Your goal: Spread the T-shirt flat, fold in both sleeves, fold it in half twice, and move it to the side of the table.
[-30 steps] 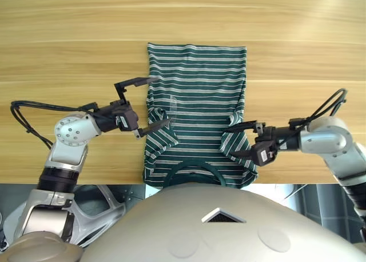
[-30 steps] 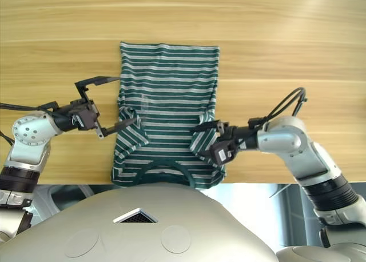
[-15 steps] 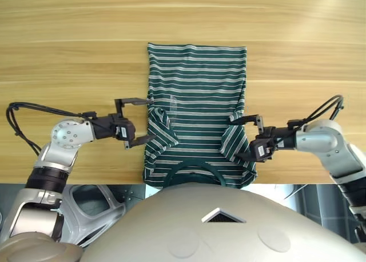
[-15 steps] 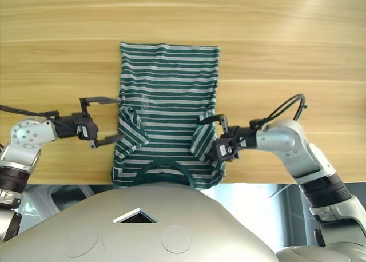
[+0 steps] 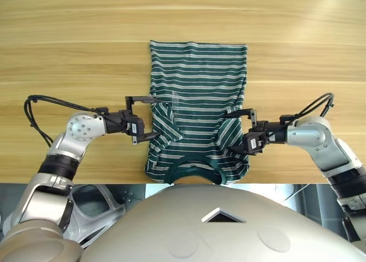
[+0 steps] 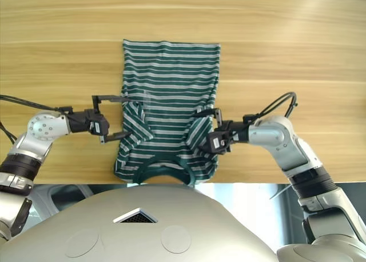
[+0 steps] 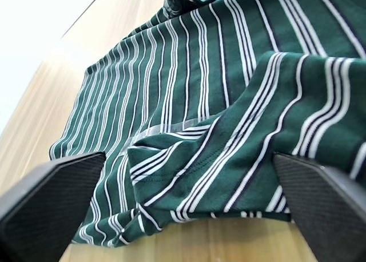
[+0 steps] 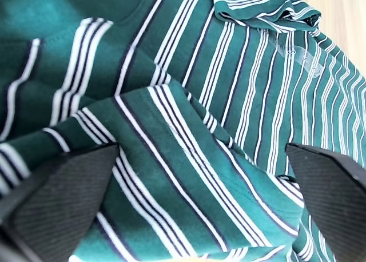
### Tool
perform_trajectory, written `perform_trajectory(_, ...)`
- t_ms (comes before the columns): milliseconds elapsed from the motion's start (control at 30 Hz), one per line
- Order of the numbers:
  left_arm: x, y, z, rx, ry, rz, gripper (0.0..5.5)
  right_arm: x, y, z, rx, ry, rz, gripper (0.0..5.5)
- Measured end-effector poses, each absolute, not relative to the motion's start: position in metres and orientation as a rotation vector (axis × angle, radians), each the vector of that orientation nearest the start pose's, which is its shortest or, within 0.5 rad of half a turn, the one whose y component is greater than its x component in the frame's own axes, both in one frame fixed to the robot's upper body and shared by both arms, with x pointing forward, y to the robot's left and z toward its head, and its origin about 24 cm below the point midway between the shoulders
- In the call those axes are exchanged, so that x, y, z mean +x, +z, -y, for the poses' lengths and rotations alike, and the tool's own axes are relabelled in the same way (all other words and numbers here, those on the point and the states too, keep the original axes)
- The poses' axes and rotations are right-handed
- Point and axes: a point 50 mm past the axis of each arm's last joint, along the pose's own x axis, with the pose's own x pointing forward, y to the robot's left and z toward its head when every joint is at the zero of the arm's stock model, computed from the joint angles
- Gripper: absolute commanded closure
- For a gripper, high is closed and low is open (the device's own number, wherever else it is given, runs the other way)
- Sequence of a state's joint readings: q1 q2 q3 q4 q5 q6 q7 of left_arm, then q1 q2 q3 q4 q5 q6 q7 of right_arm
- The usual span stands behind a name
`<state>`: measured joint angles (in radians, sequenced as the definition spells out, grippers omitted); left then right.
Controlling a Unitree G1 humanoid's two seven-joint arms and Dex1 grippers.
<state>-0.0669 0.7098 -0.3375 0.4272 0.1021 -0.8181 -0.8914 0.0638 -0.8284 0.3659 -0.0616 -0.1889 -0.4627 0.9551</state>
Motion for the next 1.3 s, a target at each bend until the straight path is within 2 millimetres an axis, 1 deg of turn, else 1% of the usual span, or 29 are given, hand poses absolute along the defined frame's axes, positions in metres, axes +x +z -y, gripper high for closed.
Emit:
perform_trajectory(267,0.217,0.012,-0.215,0.883,-1.271,-0.04,0.1,0.195,0.034,0.185,-1.008,1.405,-0.137,0.14)
perform_trajectory(367,0.22,0.013,-0.218,0.887,-1.25,-0.035,0.1,0.203,0.035,0.188,-1.028,1.366,-0.137,0.14)
perform_trajectory(533,0.222,0.015,-0.219,0.889,-1.224,-0.02,0.1,0.211,0.039,0.193,-1.044,1.311,-0.128,0.14)
perform_trajectory(667,0.224,0.019,-0.221,0.874,-1.192,-0.01,0.1,0.213,0.042,0.195,-1.044,1.287,-0.117,0.14)
perform_trajectory(800,0.23,0.032,-0.225,0.833,-1.113,0.054,0.1,0.215,0.056,0.193,-1.018,1.264,-0.047,0.14)
perform_trajectory(900,0.236,0.043,-0.227,0.824,-1.067,0.107,0.1,0.211,0.061,0.191,-0.97,1.271,-0.017,0.14)
perform_trajectory(1000,0.239,0.051,-0.227,0.81,-1.051,0.142,0.1,0.212,0.066,0.191,-0.957,1.259,0.006,0.14)
perform_trajectory(1067,0.239,0.059,-0.228,0.78,-1.049,0.18,0.1,0.212,0.073,0.192,-0.933,1.245,0.034,0.14)
perform_trajectory(1100,0.237,0.062,-0.228,0.768,-1.06,0.19,0.1,0.213,0.076,0.195,-0.93,1.231,0.04,0.14)
perform_trajectory(1133,0.231,0.064,-0.23,0.751,-1.086,0.188,0.1,0.214,0.082,0.203,-0.941,1.206,0.037,0.14)
perform_trajectory(1200,0.217,0.062,-0.236,0.743,-1.158,0.139,0.1,0.213,0.088,0.22,-0.988,1.172,0.004,0.14)
perform_trajectory(1233,0.213,0.061,-0.238,0.747,-1.178,0.116,0.1,0.212,0.089,0.225,-1.0,1.169,-0.007,0.14)
perform_trajectory(1267,0.199,0.058,-0.248,0.756,-1.236,0.041,0.1,0.206,0.089,0.241,-1.032,1.163,-0.073,0.14)
perform_trajectory(1300,0.193,0.056,-0.253,0.761,-1.26,0.001,0.1,0.203,0.089,0.249,-1.043,1.164,-0.102,0.14)
